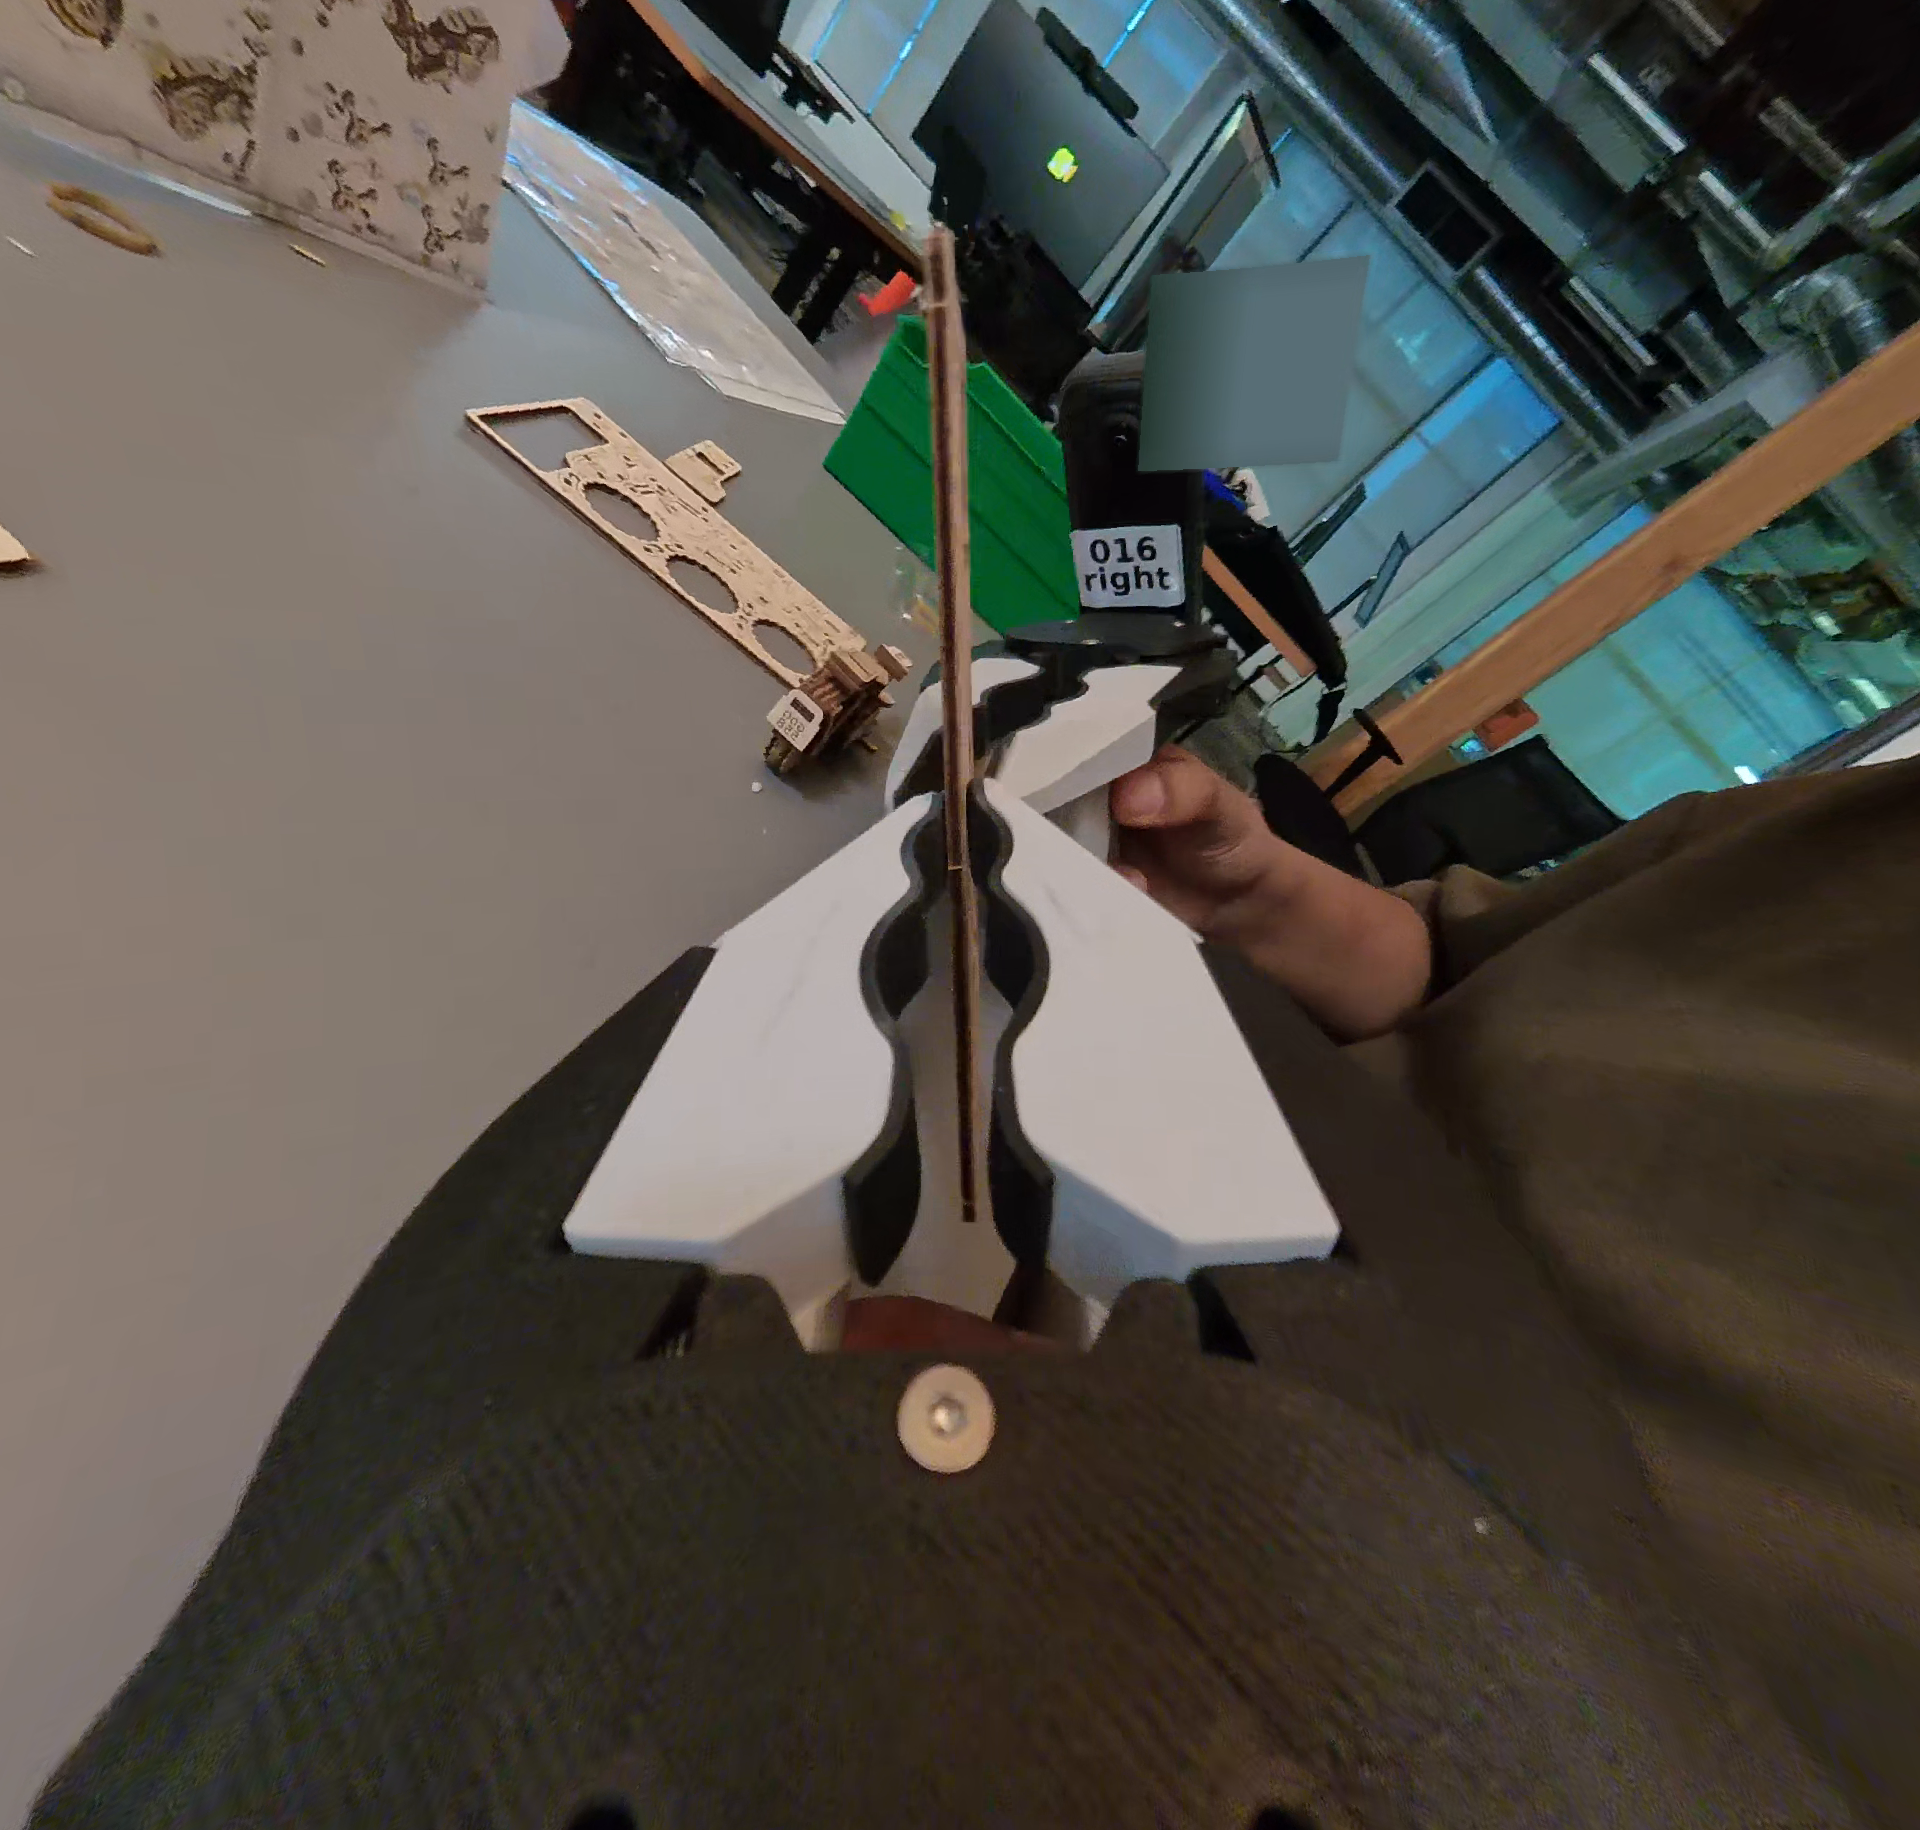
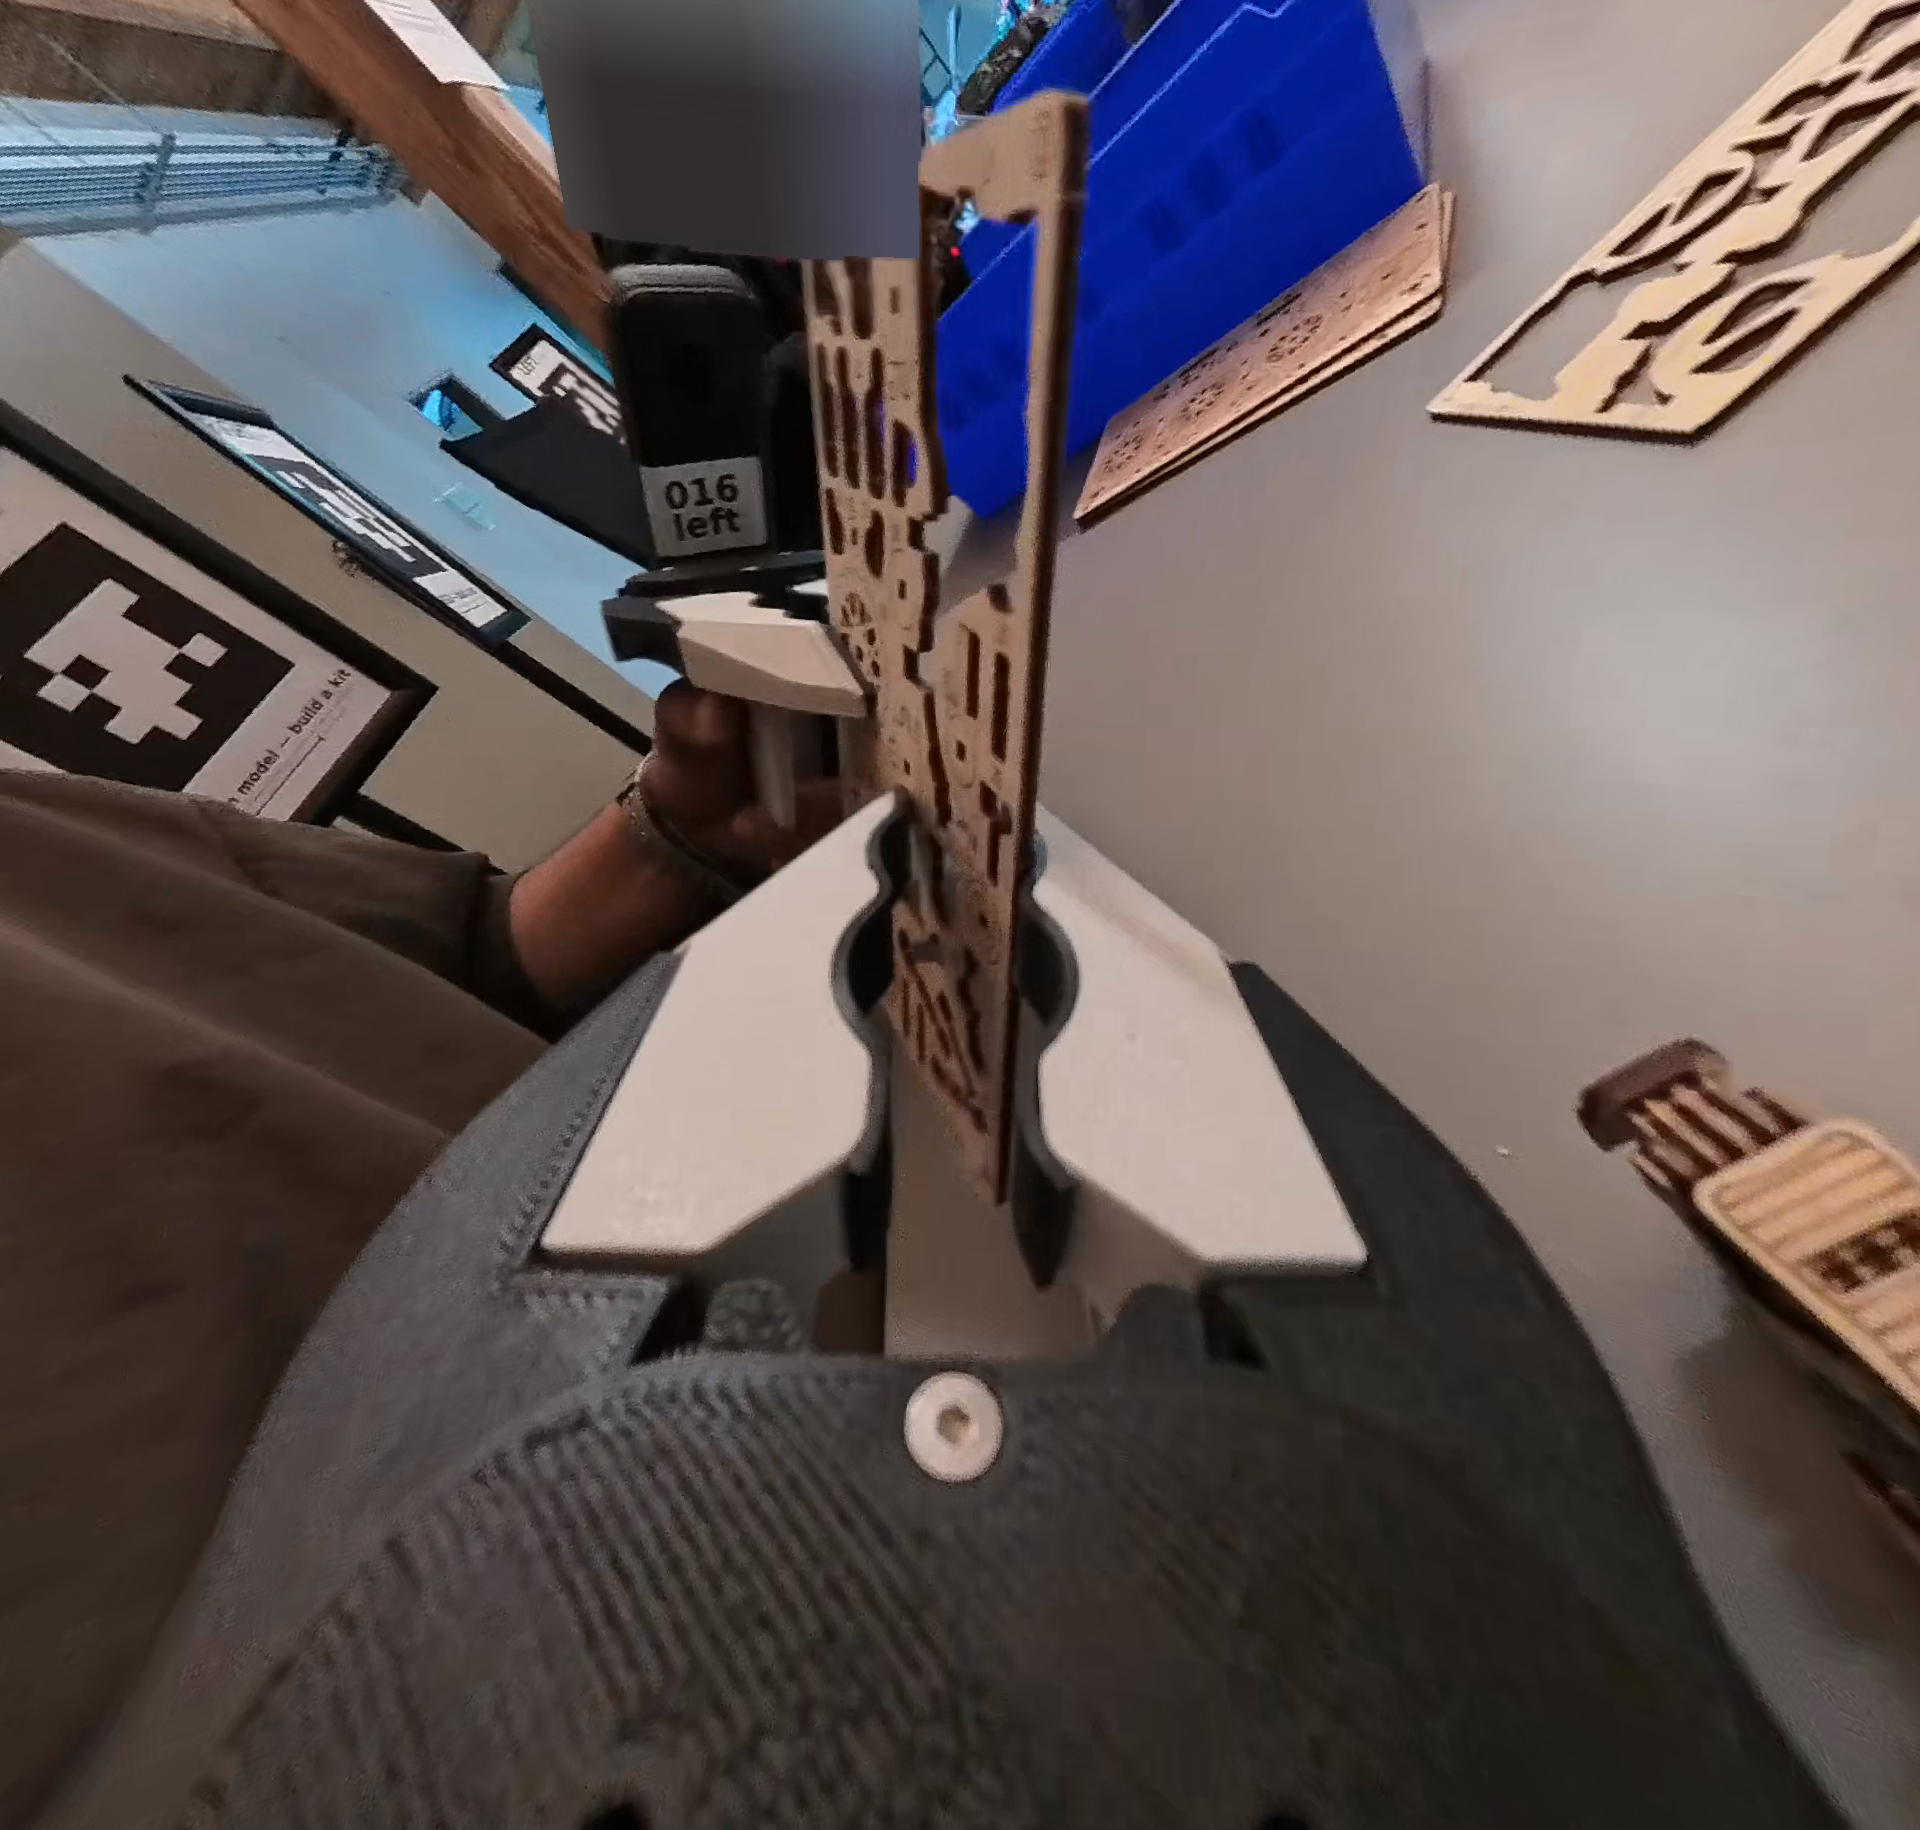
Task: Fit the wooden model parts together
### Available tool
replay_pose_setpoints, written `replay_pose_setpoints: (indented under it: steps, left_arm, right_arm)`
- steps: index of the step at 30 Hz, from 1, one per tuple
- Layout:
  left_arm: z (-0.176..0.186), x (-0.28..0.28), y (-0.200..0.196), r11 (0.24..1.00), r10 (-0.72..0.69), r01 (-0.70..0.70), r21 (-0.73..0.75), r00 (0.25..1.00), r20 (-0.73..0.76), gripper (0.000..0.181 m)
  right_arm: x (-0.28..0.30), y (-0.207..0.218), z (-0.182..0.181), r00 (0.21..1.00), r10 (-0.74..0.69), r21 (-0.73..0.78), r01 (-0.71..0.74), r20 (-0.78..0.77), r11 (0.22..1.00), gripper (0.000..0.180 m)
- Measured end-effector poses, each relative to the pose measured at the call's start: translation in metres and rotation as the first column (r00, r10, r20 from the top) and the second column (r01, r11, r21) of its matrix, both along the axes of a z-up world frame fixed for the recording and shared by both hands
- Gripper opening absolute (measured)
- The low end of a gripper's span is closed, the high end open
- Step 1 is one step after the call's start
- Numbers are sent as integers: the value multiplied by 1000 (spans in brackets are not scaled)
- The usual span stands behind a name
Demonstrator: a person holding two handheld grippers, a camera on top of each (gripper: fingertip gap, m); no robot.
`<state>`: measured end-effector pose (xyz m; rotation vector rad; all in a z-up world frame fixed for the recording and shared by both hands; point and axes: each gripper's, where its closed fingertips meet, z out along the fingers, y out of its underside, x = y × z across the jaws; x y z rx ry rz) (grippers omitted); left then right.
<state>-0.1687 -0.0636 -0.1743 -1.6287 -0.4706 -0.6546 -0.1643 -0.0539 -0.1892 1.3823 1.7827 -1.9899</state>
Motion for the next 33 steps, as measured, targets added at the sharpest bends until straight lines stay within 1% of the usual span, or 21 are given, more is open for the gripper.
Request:
replay_pose_setpoints:
  steps: [3, 7, 16, 33]
  left_arm:
    - [-3, 0, 2, 1000, 21, -21, -19, 999, -30, 1]
    - [-7, 1, 3, 999, 14, -15, -38, 1000, -16, 1]
    - [-15, 1, 4, 997, 29, -30, -78, 1000, -7, 2]
    - [-25, -5, 3, 990, 56, -59, -128, 998, -21, 2]
  right_arm:
    - [-2, 2, -4, 999, -13, -12, 14, 33, 1000, 16]
    - [-5, 5, -5, 998, -50, -16, 51, 42, 999, 19]
    - [-8, 8, -11, 995, -98, 88, 94, 32, 992, 22]
    - [-14, 9, -22, 983, -177, 151, 168, 44, 974, 25]
